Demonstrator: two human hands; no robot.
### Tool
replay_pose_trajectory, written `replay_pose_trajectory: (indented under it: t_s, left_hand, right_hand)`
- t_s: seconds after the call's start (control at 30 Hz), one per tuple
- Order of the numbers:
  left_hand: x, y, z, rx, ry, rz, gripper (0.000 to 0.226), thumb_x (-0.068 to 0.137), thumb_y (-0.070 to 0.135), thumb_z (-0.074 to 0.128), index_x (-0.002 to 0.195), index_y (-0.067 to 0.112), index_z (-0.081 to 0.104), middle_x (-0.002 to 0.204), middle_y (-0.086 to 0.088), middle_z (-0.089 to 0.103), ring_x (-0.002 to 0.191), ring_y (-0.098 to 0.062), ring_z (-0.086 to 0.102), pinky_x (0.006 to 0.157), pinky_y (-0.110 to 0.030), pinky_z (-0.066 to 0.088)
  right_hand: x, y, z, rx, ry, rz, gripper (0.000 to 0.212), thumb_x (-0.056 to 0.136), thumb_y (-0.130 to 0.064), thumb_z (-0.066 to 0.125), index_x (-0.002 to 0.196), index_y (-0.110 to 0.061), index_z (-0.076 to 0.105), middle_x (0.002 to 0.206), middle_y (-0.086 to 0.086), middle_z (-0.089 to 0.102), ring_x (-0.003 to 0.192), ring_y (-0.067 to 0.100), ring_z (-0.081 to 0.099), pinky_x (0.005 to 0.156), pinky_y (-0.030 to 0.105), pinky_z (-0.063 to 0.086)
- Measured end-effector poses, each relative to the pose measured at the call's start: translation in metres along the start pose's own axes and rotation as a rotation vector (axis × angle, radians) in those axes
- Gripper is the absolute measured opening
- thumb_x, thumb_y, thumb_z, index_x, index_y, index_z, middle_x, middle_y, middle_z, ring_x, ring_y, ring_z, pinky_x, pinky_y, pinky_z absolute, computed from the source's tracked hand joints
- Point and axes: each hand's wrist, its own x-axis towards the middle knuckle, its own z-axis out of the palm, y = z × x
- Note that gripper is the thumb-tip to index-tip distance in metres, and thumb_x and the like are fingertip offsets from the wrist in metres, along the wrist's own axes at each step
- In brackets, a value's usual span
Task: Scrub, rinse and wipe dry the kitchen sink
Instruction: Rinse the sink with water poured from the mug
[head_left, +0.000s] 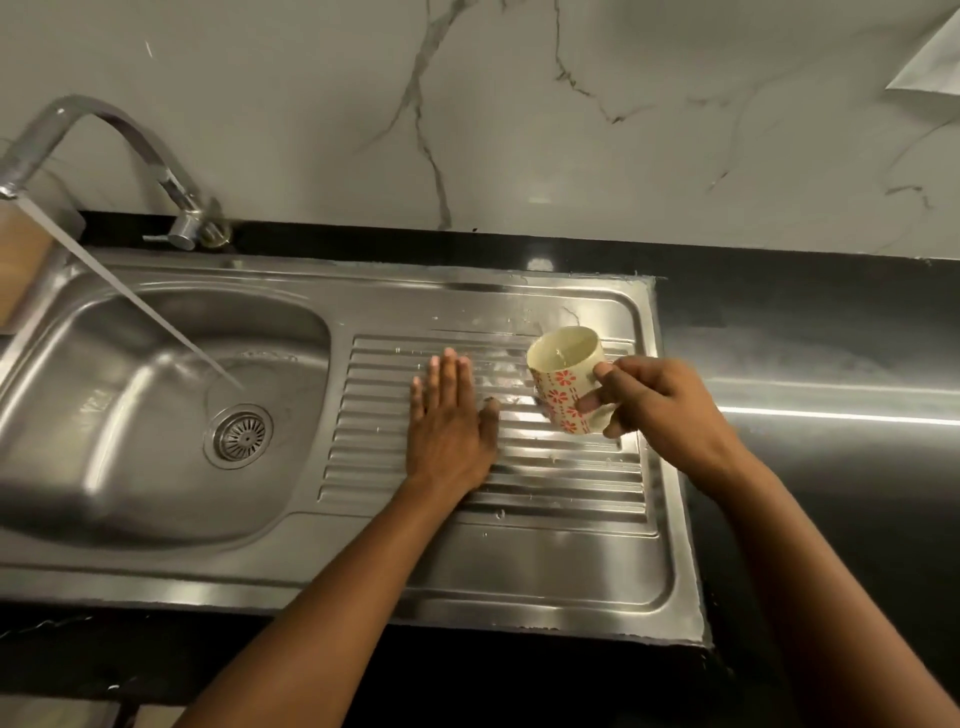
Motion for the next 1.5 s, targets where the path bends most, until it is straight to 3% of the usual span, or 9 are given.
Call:
replay_pose_trajectory:
  t_s: [0.13,0.23,0.33,0.53,0.73,0.93,1.13,1.37,1.5]
  left_hand:
    - [-0.001,0.024,-0.004,-0.016,0.003,0.011,0.072,0.109,0.052,0.006,0.165,0.012,-0.012,0.172,-0.01,-0.021,0.159,-0.028,-0.02,0.13,-0.052,-0.006]
    - [0.016,0.073,0.002,-0.063,-0.006,0.268,0.073,0.106,0.04,0.031,0.167,0.011,0.003,0.175,-0.012,-0.006,0.161,-0.032,-0.009,0.129,-0.058,0.005]
    - [0.048,0.125,0.01,-0.078,-0.091,0.454,0.087,0.103,0.045,0.05,0.168,0.014,0.001,0.175,-0.009,-0.009,0.161,-0.028,-0.015,0.13,-0.053,-0.005]
    - [0.098,0.171,0.022,-0.003,-0.149,0.392,0.065,0.111,0.046,0.012,0.167,0.019,-0.006,0.175,-0.003,-0.01,0.161,-0.023,-0.013,0.13,-0.05,-0.004]
    - [0.107,0.104,0.008,0.003,-0.057,0.253,0.064,0.11,0.047,0.009,0.167,0.021,-0.001,0.175,-0.004,-0.005,0.161,-0.025,-0.008,0.131,-0.048,-0.001]
    - [0.092,-0.047,-0.031,-0.009,0.099,-0.067,0.066,0.108,0.048,0.004,0.167,0.018,0.0,0.175,-0.005,-0.003,0.162,-0.024,-0.001,0.132,-0.049,0.009]
    - [0.071,-0.148,-0.061,0.062,0.035,-0.262,0.067,0.11,0.047,0.007,0.167,0.013,-0.002,0.176,-0.007,-0.008,0.162,-0.023,-0.007,0.131,-0.048,-0.002]
    - [0.001,-0.004,-0.024,-0.003,0.067,0.075,0.065,0.11,0.038,0.019,0.167,0.009,0.004,0.175,-0.011,-0.005,0.162,-0.03,-0.006,0.131,-0.05,-0.001]
    - [-0.043,0.114,0.012,-0.098,-0.033,0.342,0.076,0.103,0.036,0.044,0.165,0.007,0.011,0.174,-0.012,0.017,0.162,-0.028,0.009,0.132,-0.049,0.006]
  right_hand:
    - [-0.031,0.006,-0.007,0.191,0.057,-0.03,0.034,0.109,-0.027,0.05,0.102,-0.008,0.077,0.1,0.007,0.08,0.069,0.036,0.063,0.084,0.059,0.059]
    - [-0.051,0.013,-0.019,0.186,0.127,-0.05,0.035,0.106,-0.03,0.052,0.097,-0.008,0.076,0.095,0.009,0.079,0.072,0.04,0.064,0.081,0.06,0.058]
    - [-0.066,0.024,-0.036,0.151,0.19,-0.063,0.034,0.101,-0.033,0.053,0.092,-0.011,0.077,0.09,0.012,0.077,0.074,0.038,0.065,0.072,0.059,0.056]
    - [-0.085,0.041,-0.056,0.105,0.304,-0.023,0.029,0.098,-0.035,0.052,0.093,-0.026,0.079,0.092,0.007,0.077,0.074,0.027,0.069,0.071,0.048,0.056]
    - [-0.074,0.037,-0.041,0.21,0.284,-0.029,0.033,0.098,-0.03,0.051,0.091,-0.012,0.078,0.093,0.012,0.076,0.075,0.033,0.064,0.07,0.039,0.057]
    - [-0.059,0.029,-0.012,0.291,0.223,-0.064,0.035,0.102,-0.024,0.05,0.098,0.001,0.075,0.097,0.012,0.078,0.066,0.029,0.06,0.068,0.036,0.057]
    - [-0.057,0.025,0.005,0.313,0.203,-0.043,0.036,0.105,-0.026,0.05,0.098,-0.003,0.077,0.1,0.011,0.078,0.066,0.028,0.058,0.069,0.031,0.057]
    - [-0.078,0.014,-0.001,0.319,0.252,-0.051,0.034,0.105,-0.023,0.05,0.096,-0.004,0.076,0.099,0.011,0.078,0.071,0.032,0.058,0.072,0.045,0.055]
    - [-0.095,0.017,-0.014,0.278,0.269,-0.075,0.034,0.101,-0.029,0.05,0.097,-0.007,0.076,0.099,0.012,0.078,0.075,0.04,0.06,0.066,0.031,0.057]
